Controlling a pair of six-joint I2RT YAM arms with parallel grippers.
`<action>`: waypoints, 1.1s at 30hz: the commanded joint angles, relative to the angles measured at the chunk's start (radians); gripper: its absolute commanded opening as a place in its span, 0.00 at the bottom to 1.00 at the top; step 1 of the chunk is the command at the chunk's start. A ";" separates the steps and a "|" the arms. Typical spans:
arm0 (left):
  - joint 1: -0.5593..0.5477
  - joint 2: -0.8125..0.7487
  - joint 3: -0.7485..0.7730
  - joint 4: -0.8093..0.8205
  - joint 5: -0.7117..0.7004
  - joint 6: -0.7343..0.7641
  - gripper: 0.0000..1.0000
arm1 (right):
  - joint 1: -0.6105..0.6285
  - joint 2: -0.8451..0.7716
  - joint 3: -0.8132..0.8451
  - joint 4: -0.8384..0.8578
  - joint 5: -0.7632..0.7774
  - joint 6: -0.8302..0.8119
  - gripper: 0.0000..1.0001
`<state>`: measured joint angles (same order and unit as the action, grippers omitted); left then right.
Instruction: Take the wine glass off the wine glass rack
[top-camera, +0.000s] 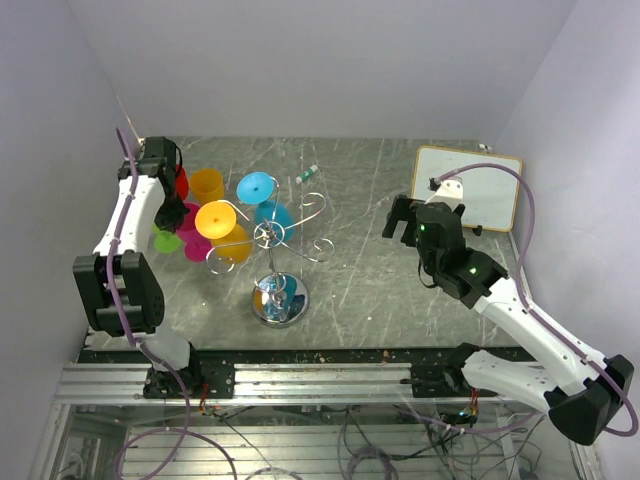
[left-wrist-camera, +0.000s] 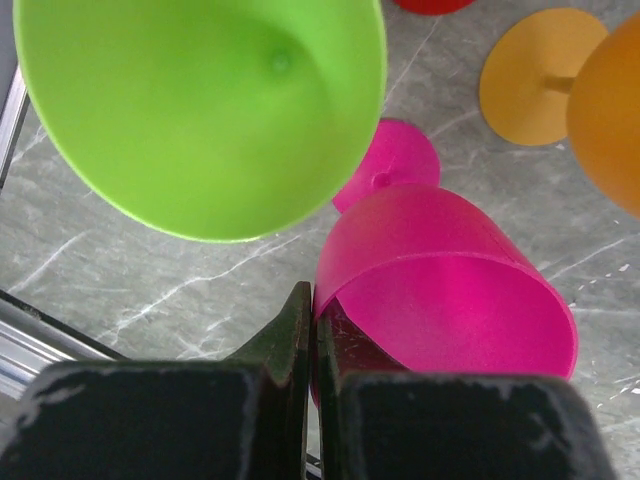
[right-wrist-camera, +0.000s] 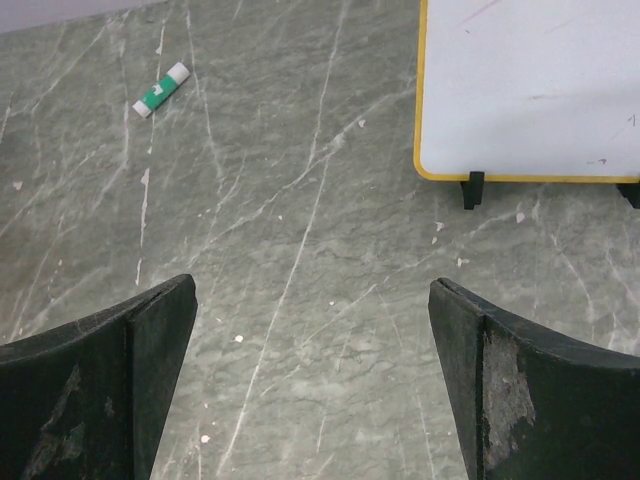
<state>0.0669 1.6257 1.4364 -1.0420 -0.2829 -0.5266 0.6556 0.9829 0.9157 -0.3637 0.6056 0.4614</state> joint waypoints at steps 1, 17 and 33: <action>0.005 0.018 0.032 0.051 0.029 0.047 0.07 | -0.004 -0.031 -0.011 -0.001 0.031 -0.003 1.00; 0.005 -0.035 0.084 0.013 -0.006 0.078 0.70 | -0.004 -0.079 0.041 -0.068 -0.022 -0.006 1.00; -0.065 -0.296 0.255 -0.010 0.040 0.079 1.00 | -0.005 -0.051 0.207 -0.198 -0.196 -0.197 1.00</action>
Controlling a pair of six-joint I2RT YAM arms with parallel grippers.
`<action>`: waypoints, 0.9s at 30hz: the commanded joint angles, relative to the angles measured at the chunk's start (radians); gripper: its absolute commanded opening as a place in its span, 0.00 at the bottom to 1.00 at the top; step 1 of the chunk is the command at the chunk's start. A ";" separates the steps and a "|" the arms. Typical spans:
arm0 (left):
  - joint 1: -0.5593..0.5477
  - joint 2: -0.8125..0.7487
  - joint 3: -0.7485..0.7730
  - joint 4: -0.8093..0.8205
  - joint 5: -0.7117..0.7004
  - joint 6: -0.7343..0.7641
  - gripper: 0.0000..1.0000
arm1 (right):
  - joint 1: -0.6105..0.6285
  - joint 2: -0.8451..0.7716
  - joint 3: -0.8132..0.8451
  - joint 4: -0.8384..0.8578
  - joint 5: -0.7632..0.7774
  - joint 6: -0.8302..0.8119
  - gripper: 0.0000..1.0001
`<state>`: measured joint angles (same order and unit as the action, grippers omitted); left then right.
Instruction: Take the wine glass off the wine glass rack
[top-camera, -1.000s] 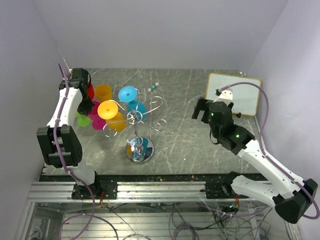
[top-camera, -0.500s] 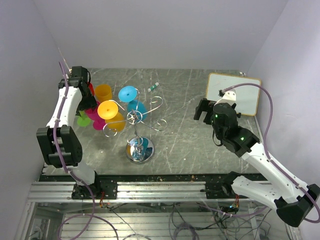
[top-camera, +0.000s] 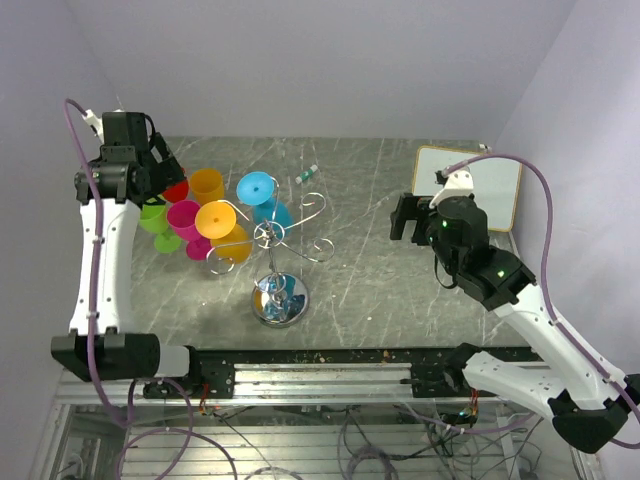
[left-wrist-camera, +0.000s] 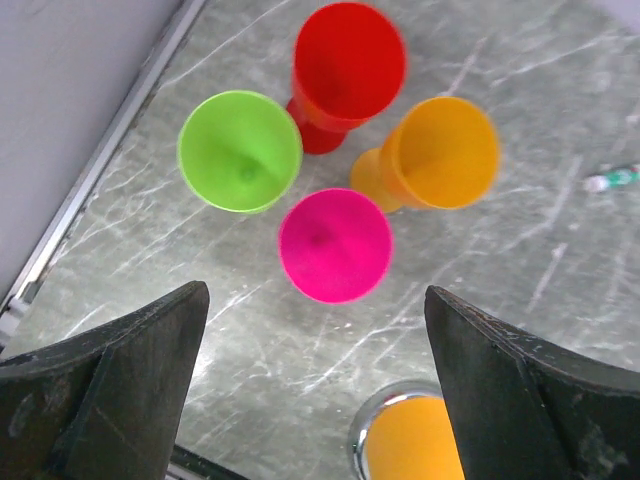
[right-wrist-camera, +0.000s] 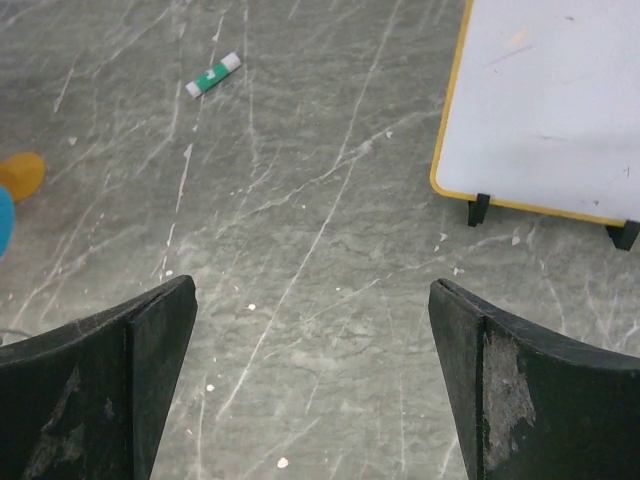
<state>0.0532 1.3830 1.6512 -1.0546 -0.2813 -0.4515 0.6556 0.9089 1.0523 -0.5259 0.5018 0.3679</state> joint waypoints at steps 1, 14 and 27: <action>-0.057 -0.072 0.038 0.017 0.066 0.007 1.00 | -0.005 0.032 0.087 -0.037 -0.113 -0.122 1.00; -0.107 -0.385 -0.063 0.090 0.281 -0.188 0.96 | -0.005 0.147 0.218 0.098 -0.311 -0.179 1.00; -0.107 -0.637 -0.354 0.113 0.462 -0.410 0.85 | -0.004 0.073 0.118 0.184 -0.315 -0.210 1.00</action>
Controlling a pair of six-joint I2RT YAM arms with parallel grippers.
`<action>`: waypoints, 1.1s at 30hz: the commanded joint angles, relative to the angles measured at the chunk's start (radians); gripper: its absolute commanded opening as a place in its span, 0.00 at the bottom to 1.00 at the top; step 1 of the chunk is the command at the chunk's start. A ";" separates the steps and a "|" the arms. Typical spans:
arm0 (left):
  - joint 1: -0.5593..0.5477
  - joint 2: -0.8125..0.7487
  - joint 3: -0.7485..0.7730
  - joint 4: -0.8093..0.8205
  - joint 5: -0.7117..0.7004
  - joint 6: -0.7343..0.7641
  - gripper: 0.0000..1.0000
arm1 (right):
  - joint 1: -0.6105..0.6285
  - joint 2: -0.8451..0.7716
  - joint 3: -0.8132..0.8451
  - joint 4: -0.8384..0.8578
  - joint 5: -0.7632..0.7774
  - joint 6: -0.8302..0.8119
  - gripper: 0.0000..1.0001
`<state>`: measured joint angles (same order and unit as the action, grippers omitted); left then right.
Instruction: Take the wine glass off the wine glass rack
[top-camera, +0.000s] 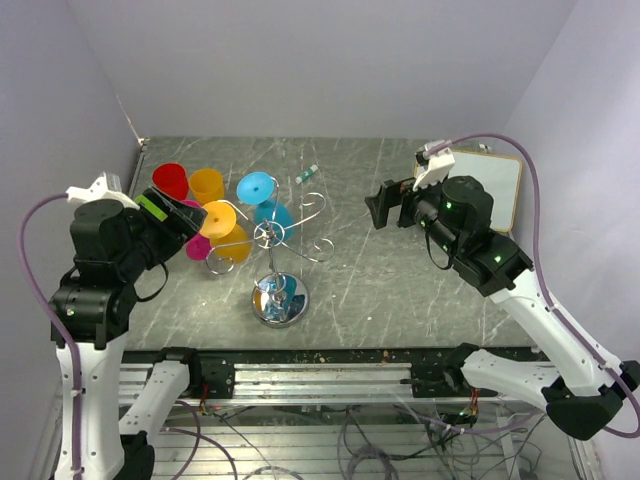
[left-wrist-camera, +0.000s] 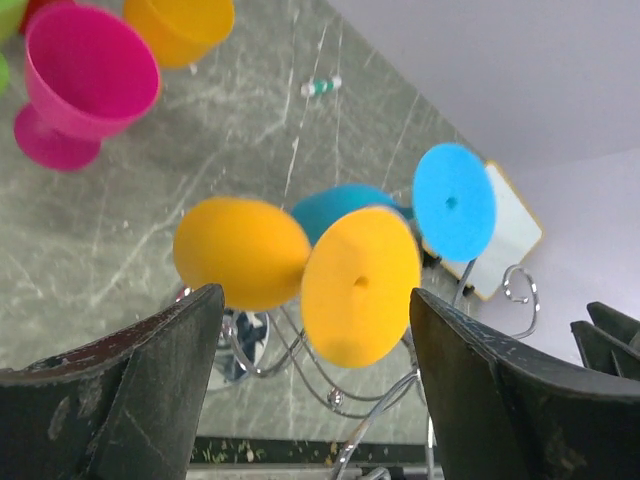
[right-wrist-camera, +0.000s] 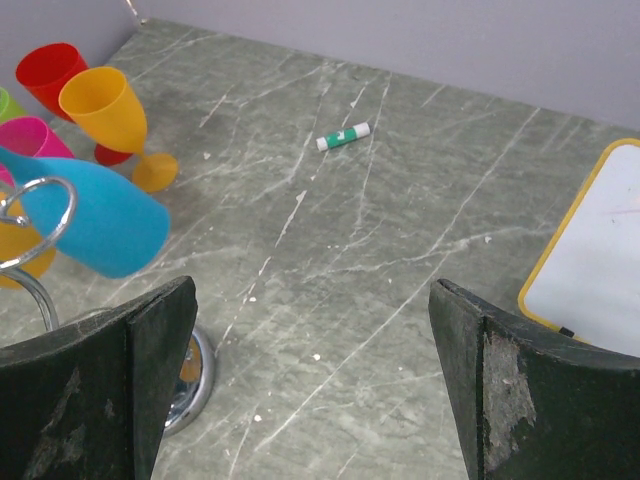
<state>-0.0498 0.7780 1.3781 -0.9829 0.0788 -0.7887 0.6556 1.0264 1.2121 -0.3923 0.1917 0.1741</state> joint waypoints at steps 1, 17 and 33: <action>-0.004 -0.034 -0.099 0.055 0.112 -0.075 0.84 | -0.005 -0.050 -0.052 0.060 -0.002 -0.016 1.00; -0.004 -0.001 -0.149 0.109 0.151 -0.075 0.67 | -0.004 -0.041 -0.059 0.052 0.008 -0.010 1.00; -0.004 0.006 -0.146 0.087 0.125 -0.045 0.29 | -0.005 -0.037 -0.049 0.043 0.013 -0.007 1.00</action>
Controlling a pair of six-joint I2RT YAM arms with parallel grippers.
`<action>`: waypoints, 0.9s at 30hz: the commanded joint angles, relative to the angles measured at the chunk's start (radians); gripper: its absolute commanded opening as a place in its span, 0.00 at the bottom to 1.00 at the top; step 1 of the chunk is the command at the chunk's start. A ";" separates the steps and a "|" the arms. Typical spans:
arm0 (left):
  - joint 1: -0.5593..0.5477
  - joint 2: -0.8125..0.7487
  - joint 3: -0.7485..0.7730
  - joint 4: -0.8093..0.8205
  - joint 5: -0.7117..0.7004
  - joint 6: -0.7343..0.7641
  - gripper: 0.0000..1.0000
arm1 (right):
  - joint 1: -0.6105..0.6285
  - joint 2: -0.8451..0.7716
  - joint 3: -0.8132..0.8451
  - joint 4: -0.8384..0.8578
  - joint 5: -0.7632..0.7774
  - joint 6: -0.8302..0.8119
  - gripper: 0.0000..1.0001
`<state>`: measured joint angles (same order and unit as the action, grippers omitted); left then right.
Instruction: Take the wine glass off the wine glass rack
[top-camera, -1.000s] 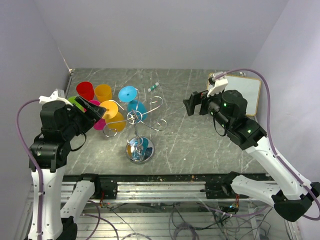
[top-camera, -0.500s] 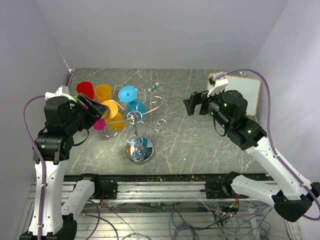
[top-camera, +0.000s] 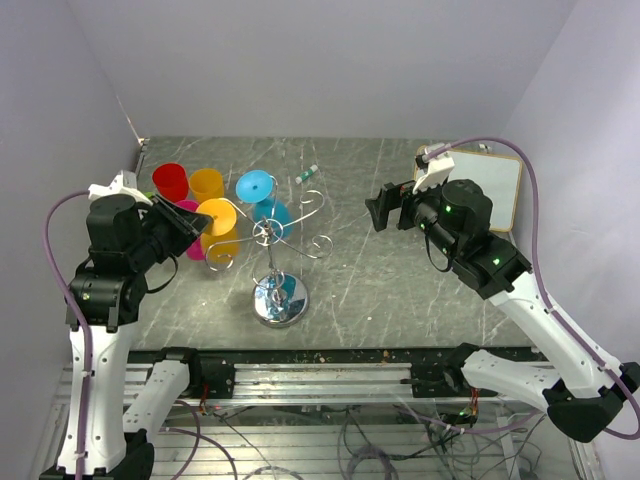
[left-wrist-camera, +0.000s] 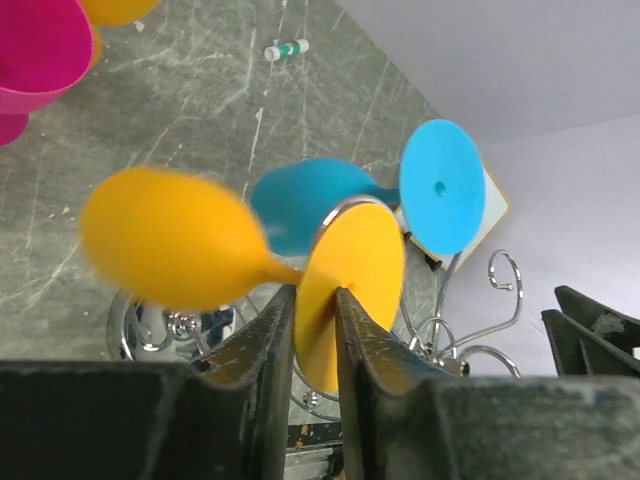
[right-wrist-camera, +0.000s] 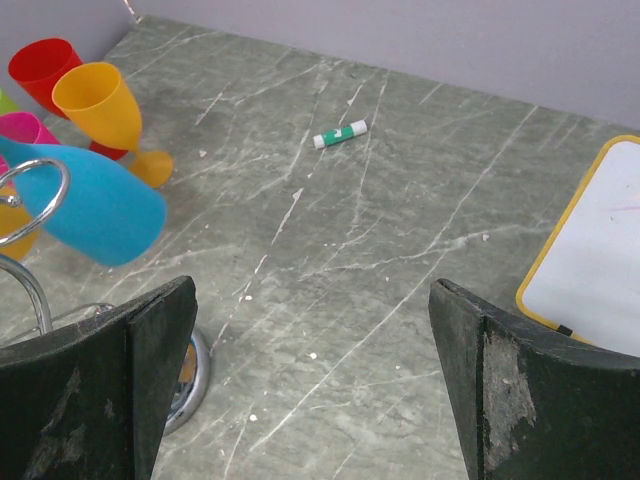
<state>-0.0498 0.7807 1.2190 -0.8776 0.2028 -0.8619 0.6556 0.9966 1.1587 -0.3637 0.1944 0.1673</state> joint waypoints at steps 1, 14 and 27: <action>-0.004 0.004 0.012 -0.015 0.000 0.025 0.27 | -0.005 -0.010 0.002 0.018 0.012 -0.002 1.00; -0.004 0.006 0.047 -0.004 0.013 0.005 0.12 | -0.005 -0.009 -0.008 0.028 0.019 -0.011 1.00; -0.004 0.005 0.066 0.059 0.011 -0.059 0.07 | -0.004 -0.015 -0.002 0.021 0.030 -0.014 1.00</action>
<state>-0.0525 0.7837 1.2552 -0.8467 0.2237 -0.8959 0.6556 0.9958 1.1572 -0.3630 0.2104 0.1627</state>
